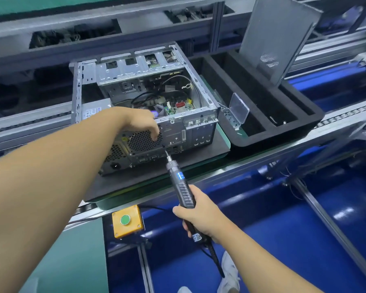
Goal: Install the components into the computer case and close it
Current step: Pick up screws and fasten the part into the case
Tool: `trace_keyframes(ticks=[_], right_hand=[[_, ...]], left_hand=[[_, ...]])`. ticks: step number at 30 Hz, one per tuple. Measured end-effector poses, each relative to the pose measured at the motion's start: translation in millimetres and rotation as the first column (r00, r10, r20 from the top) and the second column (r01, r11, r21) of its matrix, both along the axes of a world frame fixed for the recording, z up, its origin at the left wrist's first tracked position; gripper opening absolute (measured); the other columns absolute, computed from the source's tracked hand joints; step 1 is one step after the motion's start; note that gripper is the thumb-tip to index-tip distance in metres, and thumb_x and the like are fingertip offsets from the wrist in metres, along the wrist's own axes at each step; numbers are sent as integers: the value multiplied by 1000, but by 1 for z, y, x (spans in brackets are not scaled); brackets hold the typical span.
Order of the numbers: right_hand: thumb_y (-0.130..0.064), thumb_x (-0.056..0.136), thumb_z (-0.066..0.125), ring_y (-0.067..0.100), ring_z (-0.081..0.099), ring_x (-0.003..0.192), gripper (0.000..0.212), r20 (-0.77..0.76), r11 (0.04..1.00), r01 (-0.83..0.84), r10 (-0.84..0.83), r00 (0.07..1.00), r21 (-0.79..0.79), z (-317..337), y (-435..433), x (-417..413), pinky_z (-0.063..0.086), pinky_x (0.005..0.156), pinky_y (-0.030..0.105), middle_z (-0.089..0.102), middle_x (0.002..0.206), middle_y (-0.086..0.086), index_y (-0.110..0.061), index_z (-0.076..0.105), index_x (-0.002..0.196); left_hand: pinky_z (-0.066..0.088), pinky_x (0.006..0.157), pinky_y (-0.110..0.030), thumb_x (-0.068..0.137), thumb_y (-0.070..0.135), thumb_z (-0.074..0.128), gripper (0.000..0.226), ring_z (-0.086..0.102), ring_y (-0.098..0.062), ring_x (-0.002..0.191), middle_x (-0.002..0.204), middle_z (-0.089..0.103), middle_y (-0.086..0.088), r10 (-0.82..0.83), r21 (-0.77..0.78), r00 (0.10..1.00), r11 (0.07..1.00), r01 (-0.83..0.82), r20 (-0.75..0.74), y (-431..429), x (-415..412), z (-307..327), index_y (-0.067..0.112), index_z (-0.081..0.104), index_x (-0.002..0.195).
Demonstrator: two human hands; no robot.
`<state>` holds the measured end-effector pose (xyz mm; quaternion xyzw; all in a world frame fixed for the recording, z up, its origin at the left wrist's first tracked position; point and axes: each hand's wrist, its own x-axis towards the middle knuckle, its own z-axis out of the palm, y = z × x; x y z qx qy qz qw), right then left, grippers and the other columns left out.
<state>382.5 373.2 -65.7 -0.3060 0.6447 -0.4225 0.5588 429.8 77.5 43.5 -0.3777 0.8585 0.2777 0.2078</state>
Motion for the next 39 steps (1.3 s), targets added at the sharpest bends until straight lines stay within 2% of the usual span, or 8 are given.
trace_keyframes(ticks=[3,8,12,15,23,28,34,39], right_hand=[[-31,84,70,16,58,51,30,-1,1000,-2,2,1000,4,-1,1,-3,51,49,30,60,60,-9,-47,54,103],[-31,83,70,14,58,48,32,0,1000,-6,6,1000,-4,-2,-2,-4,51,48,28,61,59,-10,-48,53,104],[-31,82,71,16,58,50,32,-3,1000,1,-1,1000,-12,-3,-7,-3,52,49,29,60,60,-11,-52,54,100],[-30,81,71,16,58,49,32,-8,1000,3,-3,1000,-3,-4,-7,-4,52,49,29,60,60,-10,-49,54,102],[-27,83,69,15,58,48,34,-38,1000,-15,15,999,3,-6,-8,-8,53,50,30,61,60,-8,-45,54,107],[-26,83,67,18,56,47,31,-93,999,-34,36,995,18,-7,-9,-12,53,51,30,62,62,-3,-44,51,103],[-23,85,66,17,55,47,34,-128,999,-32,33,991,9,0,-10,-10,53,49,31,61,67,1,-36,51,113],[-21,89,65,11,53,41,28,-105,999,-30,31,994,12,9,-11,-8,47,43,25,59,67,2,-34,51,109]], left_hand=[[39,71,-37,52,41,74,33,50,-21,78,86,52,-1,10,23,1000,1000,-10,15,3,0,4,14,60,65],[34,63,-34,48,42,72,34,47,-20,71,80,50,-2,11,15,1000,1000,-11,18,7,1,9,15,54,59],[34,63,-34,48,40,72,30,47,-19,72,80,50,-1,27,27,1000,999,-27,-2,9,2,9,15,57,55],[33,64,-33,49,40,71,24,47,-18,71,78,52,1,9,44,1000,999,-9,-3,9,2,9,18,62,46],[34,68,-34,54,37,71,21,46,-17,72,76,50,4,17,70,1000,997,-16,-22,9,3,9,21,63,43],[32,62,-32,70,24,74,32,43,-14,72,80,47,5,44,61,998,997,-41,-41,5,3,5,24,60,42],[33,64,-33,68,25,74,30,44,-16,72,79,47,3,45,65,998,997,-42,-32,6,3,5,24,59,42],[34,67,-35,67,24,74,32,43,-18,71,76,46,1,49,58,998,997,-46,-36,8,2,7,22,57,40]])
